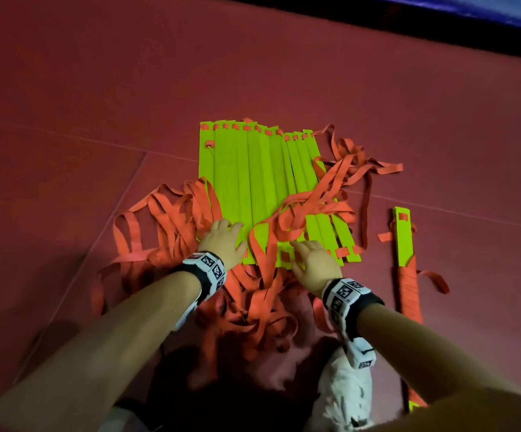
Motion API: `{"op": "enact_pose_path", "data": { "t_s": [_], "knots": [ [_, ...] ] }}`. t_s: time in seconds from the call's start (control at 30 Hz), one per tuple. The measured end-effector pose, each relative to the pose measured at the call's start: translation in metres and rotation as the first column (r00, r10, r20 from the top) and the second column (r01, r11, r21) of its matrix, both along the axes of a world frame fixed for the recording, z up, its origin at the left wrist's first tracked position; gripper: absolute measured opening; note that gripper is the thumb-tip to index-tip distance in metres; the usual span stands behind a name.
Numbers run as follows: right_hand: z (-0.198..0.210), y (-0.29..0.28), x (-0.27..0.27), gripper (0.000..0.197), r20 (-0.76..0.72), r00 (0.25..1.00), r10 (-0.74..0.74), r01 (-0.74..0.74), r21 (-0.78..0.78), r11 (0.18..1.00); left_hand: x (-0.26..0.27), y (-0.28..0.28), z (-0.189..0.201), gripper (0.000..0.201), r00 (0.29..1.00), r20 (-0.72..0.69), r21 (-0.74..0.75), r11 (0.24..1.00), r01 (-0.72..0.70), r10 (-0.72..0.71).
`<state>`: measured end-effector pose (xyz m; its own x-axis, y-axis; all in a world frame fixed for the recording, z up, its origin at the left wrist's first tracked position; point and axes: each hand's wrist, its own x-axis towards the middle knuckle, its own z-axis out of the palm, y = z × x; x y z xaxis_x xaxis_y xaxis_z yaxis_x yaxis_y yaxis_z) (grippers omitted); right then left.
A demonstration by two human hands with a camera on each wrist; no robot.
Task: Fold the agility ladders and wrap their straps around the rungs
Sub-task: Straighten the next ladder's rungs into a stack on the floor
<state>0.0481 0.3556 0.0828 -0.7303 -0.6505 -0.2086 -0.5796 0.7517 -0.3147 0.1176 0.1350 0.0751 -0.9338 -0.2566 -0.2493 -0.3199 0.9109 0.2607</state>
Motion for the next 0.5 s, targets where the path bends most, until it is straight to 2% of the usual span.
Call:
{"op": "enact_pose_path", "data": {
  "t_s": [0.07, 0.13, 0.23, 0.33, 0.4, 0.5],
  "knots": [
    [0.001, -0.024, -0.013, 0.05, -0.079, 0.989, 0.126, -0.131, -0.069, 0.989, -0.013, -0.009, -0.005, 0.055, 0.997, -0.002, -0.099, 0.992, 0.078, -0.078],
    [-0.006, -0.051, -0.032, 0.056, -0.14, 0.958, 0.249, -0.259, -0.064, 0.964, -0.029, -0.018, -0.01, 0.056, 0.986, 0.03, -0.172, 0.971, 0.166, -0.163],
    [-0.015, -0.083, -0.056, 0.069, -0.087, 0.943, 0.321, -0.306, 0.151, 0.94, -0.053, -0.035, -0.023, 0.06, 0.969, 0.083, -0.212, 0.946, 0.244, -0.231],
    [-0.02, -0.09, -0.074, 0.078, -0.066, 0.914, 0.399, -0.352, 0.356, 0.866, -0.062, -0.05, -0.034, 0.064, 0.941, 0.274, -0.2, 0.945, 0.257, -0.198],
    [-0.025, -0.079, -0.08, 0.069, -0.071, 0.891, 0.449, -0.374, 0.446, 0.813, -0.057, -0.053, -0.038, 0.064, 0.934, 0.307, -0.256, 0.929, 0.266, -0.182],
    [-0.024, -0.054, -0.083, 0.042, -0.098, 0.848, 0.521, -0.43, 0.448, 0.784, -0.042, -0.052, -0.04, 0.057, 0.951, 0.243, -0.358, 0.893, 0.272, -0.192]
  ]
}}
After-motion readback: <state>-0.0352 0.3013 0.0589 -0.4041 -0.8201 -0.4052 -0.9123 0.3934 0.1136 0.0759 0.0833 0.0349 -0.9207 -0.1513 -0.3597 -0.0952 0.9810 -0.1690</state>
